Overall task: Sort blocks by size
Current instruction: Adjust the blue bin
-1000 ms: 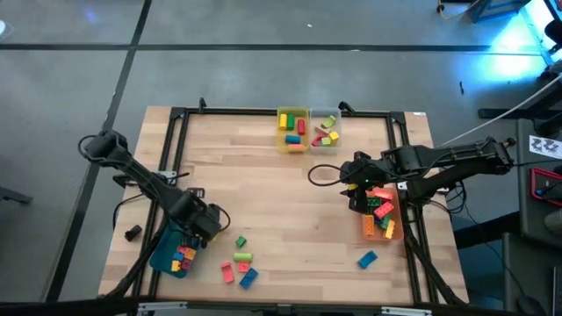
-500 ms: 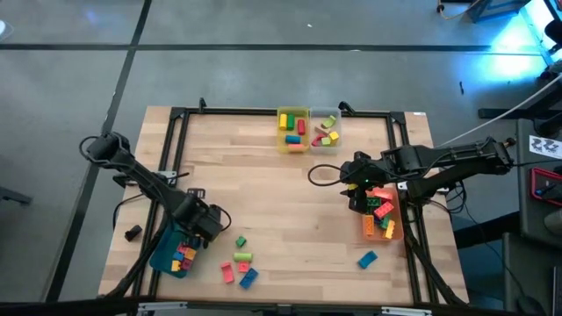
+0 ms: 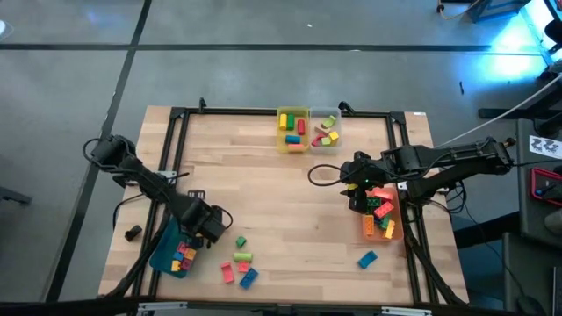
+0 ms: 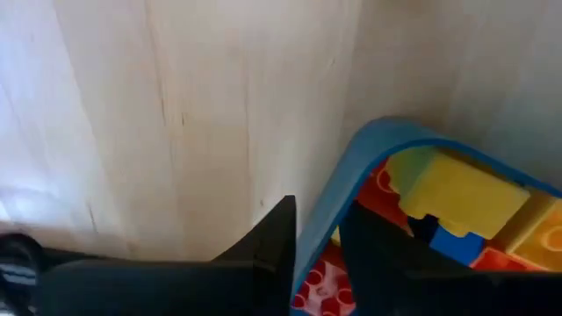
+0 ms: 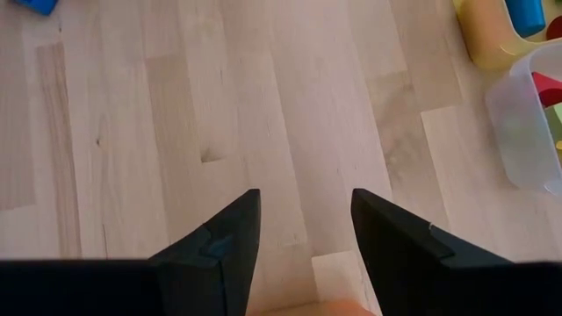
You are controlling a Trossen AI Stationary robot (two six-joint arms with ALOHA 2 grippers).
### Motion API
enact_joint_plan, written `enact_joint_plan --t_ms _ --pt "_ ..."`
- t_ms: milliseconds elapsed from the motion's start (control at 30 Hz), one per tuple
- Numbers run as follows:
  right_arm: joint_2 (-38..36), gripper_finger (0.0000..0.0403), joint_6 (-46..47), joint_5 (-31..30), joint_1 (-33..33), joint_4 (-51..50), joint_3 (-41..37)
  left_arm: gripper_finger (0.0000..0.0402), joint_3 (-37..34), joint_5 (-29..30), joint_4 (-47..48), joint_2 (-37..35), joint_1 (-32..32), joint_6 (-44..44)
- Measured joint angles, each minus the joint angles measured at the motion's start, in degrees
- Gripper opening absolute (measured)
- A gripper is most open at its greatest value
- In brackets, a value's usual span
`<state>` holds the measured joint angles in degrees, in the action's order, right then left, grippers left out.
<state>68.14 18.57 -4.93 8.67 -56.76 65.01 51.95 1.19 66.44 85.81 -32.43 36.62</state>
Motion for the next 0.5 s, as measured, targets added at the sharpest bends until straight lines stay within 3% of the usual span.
enact_joint_plan --t_ms 233,500 --pt "0.0 0.0182 0.0 0.0 0.0 0.0 0.0 0.0007 0.0 -2.7 0.1 -0.1 1.4 7.7" --pt "0.0 0.0182 0.0 0.0 0.0 0.0 0.0 0.0004 0.0 -2.8 0.4 -0.1 1.5 6.4"
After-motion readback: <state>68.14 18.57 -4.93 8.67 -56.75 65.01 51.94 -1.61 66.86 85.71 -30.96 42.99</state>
